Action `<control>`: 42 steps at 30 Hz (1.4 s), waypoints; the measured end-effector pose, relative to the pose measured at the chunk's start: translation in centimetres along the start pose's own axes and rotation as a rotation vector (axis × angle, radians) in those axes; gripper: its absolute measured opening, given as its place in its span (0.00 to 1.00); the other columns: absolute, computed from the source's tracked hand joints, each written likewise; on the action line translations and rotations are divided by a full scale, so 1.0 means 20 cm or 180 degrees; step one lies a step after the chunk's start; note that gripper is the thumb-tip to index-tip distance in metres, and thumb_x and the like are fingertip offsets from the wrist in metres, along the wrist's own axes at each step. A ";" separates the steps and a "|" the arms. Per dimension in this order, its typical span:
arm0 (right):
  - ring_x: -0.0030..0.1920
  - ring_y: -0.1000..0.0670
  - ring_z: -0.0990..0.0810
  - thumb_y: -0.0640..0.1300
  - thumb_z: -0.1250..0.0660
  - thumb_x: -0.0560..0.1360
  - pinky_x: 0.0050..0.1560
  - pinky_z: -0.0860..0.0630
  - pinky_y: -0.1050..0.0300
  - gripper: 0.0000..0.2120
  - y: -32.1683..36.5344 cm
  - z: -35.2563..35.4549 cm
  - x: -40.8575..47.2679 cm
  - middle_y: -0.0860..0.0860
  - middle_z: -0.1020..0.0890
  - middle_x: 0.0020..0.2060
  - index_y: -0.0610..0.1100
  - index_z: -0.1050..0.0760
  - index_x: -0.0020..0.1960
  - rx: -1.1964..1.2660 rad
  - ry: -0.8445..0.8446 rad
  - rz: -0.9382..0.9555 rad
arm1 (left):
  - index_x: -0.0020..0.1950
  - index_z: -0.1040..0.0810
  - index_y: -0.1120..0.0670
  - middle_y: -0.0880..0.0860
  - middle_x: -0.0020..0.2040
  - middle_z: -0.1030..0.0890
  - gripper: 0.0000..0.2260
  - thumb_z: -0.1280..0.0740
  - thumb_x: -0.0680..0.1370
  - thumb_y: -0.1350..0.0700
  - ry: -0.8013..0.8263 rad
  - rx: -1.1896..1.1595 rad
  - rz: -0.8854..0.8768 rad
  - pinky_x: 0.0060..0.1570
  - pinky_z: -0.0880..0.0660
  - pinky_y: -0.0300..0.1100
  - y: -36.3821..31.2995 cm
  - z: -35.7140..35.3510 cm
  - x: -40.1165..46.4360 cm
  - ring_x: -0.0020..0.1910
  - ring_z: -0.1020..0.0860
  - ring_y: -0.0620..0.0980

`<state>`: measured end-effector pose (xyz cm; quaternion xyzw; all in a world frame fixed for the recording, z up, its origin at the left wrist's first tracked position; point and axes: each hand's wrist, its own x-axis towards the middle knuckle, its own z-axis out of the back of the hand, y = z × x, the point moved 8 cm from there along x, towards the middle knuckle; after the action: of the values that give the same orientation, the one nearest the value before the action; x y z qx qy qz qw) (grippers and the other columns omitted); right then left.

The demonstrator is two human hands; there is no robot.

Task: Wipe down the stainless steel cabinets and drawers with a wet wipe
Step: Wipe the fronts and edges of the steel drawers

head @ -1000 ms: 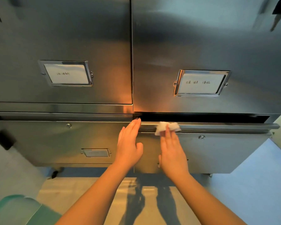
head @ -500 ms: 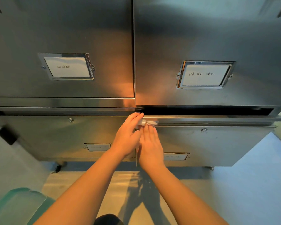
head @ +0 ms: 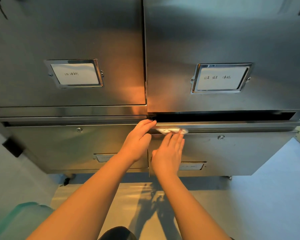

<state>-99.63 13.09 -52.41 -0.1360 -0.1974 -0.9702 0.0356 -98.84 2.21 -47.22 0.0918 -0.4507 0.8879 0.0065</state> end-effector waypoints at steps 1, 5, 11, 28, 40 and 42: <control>0.77 0.38 0.63 0.47 0.38 0.78 0.73 0.69 0.48 0.37 -0.02 0.01 0.01 0.36 0.56 0.77 0.36 0.53 0.78 0.0061 -0.0036 -0.0105 | 0.73 0.29 0.54 0.46 0.71 0.32 0.24 0.47 0.79 0.68 0.0022 0.0033 -0.0002 0.57 0.46 0.16 0.00 0.01 0.00 0.63 0.38 0.32; 0.78 0.38 0.61 0.47 0.39 0.79 0.72 0.71 0.50 0.36 0.15 -0.03 -0.04 0.36 0.54 0.78 0.38 0.54 0.79 0.0136 0.0099 0.0482 | 0.73 0.29 0.53 0.47 0.72 0.31 0.21 0.47 0.81 0.64 0.0011 0.0068 -0.0024 0.70 0.41 0.35 -0.02 0.02 0.00 0.70 0.35 0.44; 0.77 0.37 0.60 0.44 0.40 0.76 0.76 0.63 0.47 0.35 -0.18 0.07 0.06 0.34 0.53 0.77 0.34 0.50 0.77 -0.0187 -0.0129 -0.0108 | 0.75 0.31 0.52 0.49 0.74 0.31 0.31 0.52 0.72 0.53 0.0091 0.0886 -0.0193 0.77 0.51 0.50 -0.08 0.01 -0.01 0.74 0.38 0.47; 0.77 0.37 0.60 0.50 0.39 0.75 0.77 0.61 0.44 0.41 -0.59 0.19 0.24 0.34 0.54 0.77 0.32 0.55 0.77 0.0455 -0.0104 -0.0874 | 0.78 0.38 0.51 0.50 0.77 0.35 0.26 0.46 0.78 0.53 0.0334 0.1825 -0.0871 0.76 0.50 0.48 -0.33 -0.33 0.09 0.76 0.40 0.50; 0.78 0.39 0.58 0.49 0.42 0.78 0.77 0.59 0.49 0.38 -1.24 0.43 0.46 0.34 0.54 0.77 0.32 0.56 0.77 0.0309 -0.0072 -0.1185 | 0.77 0.36 0.45 0.48 0.71 0.30 0.31 0.51 0.72 0.45 0.0296 0.1890 -0.0638 0.67 0.47 0.46 -0.40 -0.56 0.25 0.68 0.35 0.51; 0.78 0.39 0.58 0.49 0.41 0.77 0.77 0.58 0.49 0.38 -1.20 0.41 0.46 0.34 0.53 0.77 0.32 0.56 0.77 0.0447 -0.0082 -0.1137 | 0.76 0.36 0.45 0.48 0.71 0.30 0.31 0.50 0.72 0.45 0.0242 0.1863 -0.0664 0.68 0.47 0.47 -0.40 -0.56 0.25 0.68 0.35 0.50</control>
<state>-109.35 38.23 -51.53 -0.1084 -0.2861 -0.9431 -0.1304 -104.67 15.56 -46.51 0.1023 -0.1635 0.9773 0.0877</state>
